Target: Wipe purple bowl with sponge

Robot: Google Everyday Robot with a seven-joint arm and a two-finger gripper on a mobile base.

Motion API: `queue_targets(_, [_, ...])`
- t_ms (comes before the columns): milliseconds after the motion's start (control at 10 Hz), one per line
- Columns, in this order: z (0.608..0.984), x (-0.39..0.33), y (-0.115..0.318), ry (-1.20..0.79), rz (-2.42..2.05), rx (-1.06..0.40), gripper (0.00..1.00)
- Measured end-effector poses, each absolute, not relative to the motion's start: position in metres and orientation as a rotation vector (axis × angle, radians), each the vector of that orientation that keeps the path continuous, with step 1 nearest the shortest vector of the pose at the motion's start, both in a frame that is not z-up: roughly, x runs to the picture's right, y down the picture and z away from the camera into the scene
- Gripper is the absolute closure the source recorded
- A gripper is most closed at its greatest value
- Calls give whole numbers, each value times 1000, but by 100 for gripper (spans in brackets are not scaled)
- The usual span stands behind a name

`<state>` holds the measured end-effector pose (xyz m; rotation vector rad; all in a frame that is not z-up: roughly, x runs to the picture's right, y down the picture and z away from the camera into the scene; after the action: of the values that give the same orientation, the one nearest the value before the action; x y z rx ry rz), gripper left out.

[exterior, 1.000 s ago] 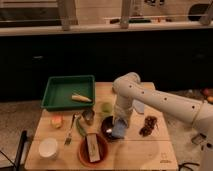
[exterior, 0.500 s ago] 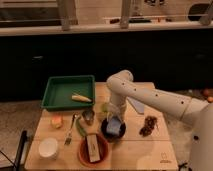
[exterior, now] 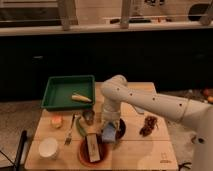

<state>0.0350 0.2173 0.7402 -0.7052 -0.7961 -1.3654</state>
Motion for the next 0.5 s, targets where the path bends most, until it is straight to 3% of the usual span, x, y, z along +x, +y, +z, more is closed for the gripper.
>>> queue_targets(500, [744,86,207,-738,-1296,-705,98])
